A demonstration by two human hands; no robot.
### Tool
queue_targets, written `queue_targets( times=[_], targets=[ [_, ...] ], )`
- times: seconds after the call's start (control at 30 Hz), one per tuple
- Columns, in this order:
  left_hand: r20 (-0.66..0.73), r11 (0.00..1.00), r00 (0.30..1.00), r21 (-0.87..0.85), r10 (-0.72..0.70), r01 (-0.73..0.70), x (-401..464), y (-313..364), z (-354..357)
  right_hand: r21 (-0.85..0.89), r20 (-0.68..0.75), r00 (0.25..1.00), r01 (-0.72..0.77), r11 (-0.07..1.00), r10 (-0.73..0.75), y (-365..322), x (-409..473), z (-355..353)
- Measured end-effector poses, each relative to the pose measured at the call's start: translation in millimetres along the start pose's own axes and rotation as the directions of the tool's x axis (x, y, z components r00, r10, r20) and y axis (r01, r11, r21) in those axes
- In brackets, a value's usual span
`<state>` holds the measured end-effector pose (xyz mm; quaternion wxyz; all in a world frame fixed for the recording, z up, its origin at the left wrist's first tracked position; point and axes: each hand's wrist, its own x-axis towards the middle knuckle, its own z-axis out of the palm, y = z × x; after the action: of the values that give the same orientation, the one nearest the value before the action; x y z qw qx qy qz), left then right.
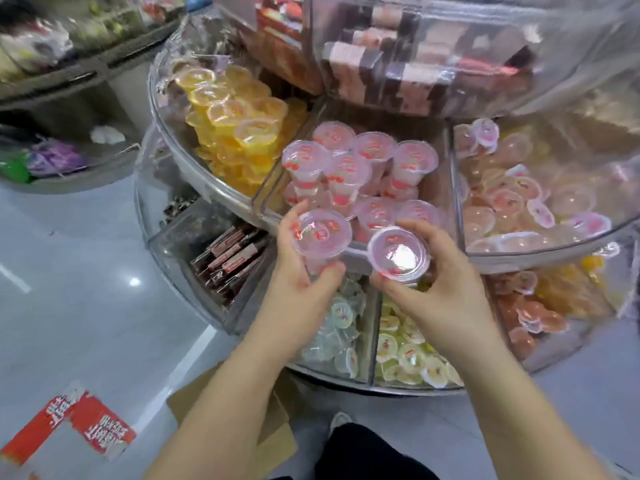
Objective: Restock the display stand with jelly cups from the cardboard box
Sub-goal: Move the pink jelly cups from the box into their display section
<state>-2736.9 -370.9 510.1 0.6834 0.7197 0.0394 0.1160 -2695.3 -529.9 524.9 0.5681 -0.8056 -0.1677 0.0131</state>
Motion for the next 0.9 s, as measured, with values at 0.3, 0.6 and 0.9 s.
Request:
queue_targets(
  times=[0.3, 0.6, 0.9],
  targets=[
    [0.025, 0.712, 0.928, 0.633, 0.372, -0.303, 67, 28, 32, -0.182, -0.098, 0.992, 0.055, 0.982, -0.074, 20, 52, -38],
    [0.037, 0.328, 0.955, 0.935, 0.295, -0.137, 102, 12, 53, -0.383, -0.096, 0.991, 0.054, 0.922, -0.097, 36, 80, -49],
    [0.213, 0.508, 0.922, 0.783, 0.323, -0.358, 94, 8, 25, -0.332, -0.012, 0.997, 0.069, 0.941, -0.077, 40, 77, -56]
  ],
)
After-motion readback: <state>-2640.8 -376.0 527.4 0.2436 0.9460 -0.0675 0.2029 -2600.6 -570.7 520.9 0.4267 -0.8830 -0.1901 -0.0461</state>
